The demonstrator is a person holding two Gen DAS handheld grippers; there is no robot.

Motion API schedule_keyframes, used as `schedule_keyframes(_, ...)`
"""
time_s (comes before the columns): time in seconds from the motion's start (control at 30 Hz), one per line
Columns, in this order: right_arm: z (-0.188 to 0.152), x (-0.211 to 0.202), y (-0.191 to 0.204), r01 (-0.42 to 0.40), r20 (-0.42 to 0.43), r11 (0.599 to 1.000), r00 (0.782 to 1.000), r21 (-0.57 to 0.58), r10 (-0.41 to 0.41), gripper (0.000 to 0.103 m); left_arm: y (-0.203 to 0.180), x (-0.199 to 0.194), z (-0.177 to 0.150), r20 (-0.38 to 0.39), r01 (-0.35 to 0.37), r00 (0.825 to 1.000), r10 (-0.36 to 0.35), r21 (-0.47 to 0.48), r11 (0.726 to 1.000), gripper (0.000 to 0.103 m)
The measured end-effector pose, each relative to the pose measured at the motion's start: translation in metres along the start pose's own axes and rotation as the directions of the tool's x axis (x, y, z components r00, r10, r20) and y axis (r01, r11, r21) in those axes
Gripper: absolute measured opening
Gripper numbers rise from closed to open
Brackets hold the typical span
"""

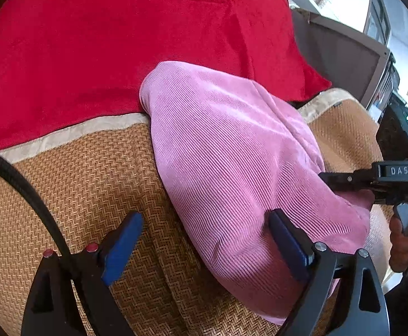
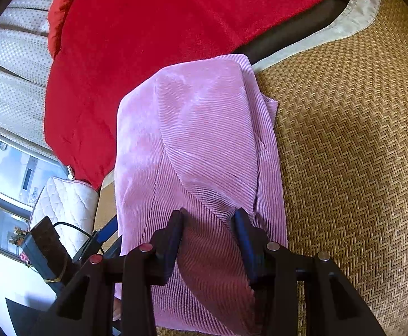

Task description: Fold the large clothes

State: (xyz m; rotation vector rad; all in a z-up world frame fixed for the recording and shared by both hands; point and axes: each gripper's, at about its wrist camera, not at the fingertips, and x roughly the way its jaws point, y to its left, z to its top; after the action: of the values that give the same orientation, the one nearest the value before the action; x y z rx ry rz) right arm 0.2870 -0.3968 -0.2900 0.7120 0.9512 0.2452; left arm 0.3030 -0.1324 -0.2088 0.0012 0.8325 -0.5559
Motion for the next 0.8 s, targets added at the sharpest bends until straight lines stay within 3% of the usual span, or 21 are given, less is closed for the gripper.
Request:
schedule_keyframes(0.1,0.001,-0.003,0.008,0.023,-0.006,1.0,1.0,-0.017,-0.023,0.043,0.01,-0.008,0.004,-0.002,0.042,0.999,-0.042,-0.056,0.998,0.093)
schedule_keyframes(0.2,0.003,-0.015,0.018,0.019,0.005,0.999,1.0,-0.027,-0.019,0.044,0.021,-0.024,0.013,0.047,0.05,0.998,-0.045,-0.123,0.991,0.092)
schedule_keyframes(0.37,0.015,-0.033,0.036,-0.021,0.096,0.998,0.995,-0.062,0.027,0.044,0.016,-0.037,0.03,0.087,0.003,0.996,0.004,-0.076,0.997,0.092)
schedule_keyframes(0.53,0.037,-0.032,0.048,-0.045,0.156,0.997,0.986,-0.066,0.055,0.044,0.004,-0.026,0.038,0.051,-0.091,0.995,0.09,0.022,0.996,0.092)
schedule_keyframes(0.6,0.045,-0.023,0.051,-0.035,0.154,0.998,0.987,-0.051,0.043,0.044,0.005,-0.011,0.033,-0.001,-0.102,0.995,0.102,0.049,0.994,0.093)
schedule_keyframes(0.67,0.053,-0.01,0.052,-0.013,0.137,0.999,0.99,-0.039,0.019,0.044,0.009,0.004,0.027,-0.049,-0.09,0.994,0.093,0.053,0.995,0.093)
schedule_keyframes(0.73,0.061,0.003,0.053,0.009,0.119,1.0,0.993,-0.028,-0.005,0.044,0.015,0.009,0.026,-0.06,-0.052,0.997,0.052,0.005,0.999,0.094)
schedule_keyframes(0.8,0.068,0.019,0.056,0.016,0.096,1.0,0.995,-0.022,-0.014,0.044,0.016,0.009,0.026,-0.068,-0.048,0.996,0.049,0.015,0.999,0.094)
